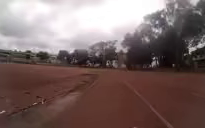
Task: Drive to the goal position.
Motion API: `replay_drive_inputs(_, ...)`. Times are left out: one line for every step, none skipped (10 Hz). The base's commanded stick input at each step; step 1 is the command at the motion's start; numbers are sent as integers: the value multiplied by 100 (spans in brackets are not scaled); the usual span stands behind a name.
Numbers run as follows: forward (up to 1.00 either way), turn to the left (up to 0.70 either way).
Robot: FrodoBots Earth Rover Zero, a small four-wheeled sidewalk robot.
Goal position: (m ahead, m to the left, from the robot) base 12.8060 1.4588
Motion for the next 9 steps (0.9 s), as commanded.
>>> replay_drive_inputs(100, -40)
replay_drive_inputs(100, -40)
replay_drive_inputs(100, 0)
replay_drive_inputs(100, 0)
replay_drive_inputs(100, 0)
replay_drive_inputs(100, -13)
replay_drive_inputs(100, -32)
replay_drive_inputs(100, -39)
replay_drive_inputs(100, -37)
